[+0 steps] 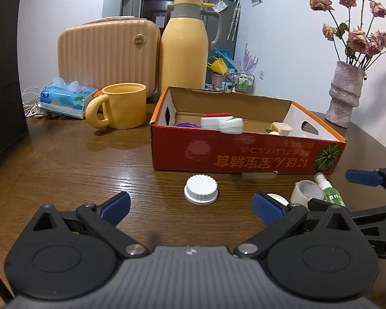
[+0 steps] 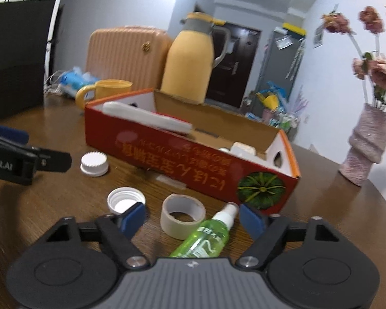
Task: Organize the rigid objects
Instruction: 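Grasp the clear tape roll with the right tool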
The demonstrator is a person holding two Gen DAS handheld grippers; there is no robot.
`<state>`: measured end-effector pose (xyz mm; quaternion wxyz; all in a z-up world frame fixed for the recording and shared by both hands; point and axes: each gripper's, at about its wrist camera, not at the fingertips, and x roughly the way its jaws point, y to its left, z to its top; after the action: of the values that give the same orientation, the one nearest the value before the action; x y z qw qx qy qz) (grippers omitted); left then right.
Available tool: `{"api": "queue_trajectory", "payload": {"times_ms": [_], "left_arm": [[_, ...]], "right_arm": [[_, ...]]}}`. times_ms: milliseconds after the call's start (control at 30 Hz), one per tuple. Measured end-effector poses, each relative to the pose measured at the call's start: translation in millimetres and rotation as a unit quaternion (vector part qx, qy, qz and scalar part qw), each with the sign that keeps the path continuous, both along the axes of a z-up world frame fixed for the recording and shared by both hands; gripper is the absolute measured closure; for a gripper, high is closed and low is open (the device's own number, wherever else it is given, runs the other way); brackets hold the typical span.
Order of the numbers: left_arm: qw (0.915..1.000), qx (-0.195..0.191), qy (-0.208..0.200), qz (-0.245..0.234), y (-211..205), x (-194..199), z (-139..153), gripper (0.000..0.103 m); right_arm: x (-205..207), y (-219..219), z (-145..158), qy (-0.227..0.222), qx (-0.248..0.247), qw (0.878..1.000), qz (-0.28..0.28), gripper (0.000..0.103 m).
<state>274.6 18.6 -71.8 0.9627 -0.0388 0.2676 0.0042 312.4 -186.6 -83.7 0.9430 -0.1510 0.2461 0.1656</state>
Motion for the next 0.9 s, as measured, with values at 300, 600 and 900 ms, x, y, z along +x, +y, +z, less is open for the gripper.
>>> {"api": "queue_trajectory", "payload": {"times_ms": [300, 600, 900], "left_arm": [[0.9998, -0.01, 0.004, 0.015, 14, 3, 0, 0.0], [0.9996, -0.019, 0.006, 0.02, 22, 3, 1, 0.0], [0.9995, -0.023, 0.011, 0.021, 24, 4, 0, 0.0]], "right_arm": [[27, 11, -5, 0.054, -0.022, 0.998, 0.023, 0.052], [46, 12, -12, 0.086, 0.0, 0.996, 0.033, 0.059], [39, -5, -8, 0.061, 0.07, 0.996, 0.016, 0.06]]}}
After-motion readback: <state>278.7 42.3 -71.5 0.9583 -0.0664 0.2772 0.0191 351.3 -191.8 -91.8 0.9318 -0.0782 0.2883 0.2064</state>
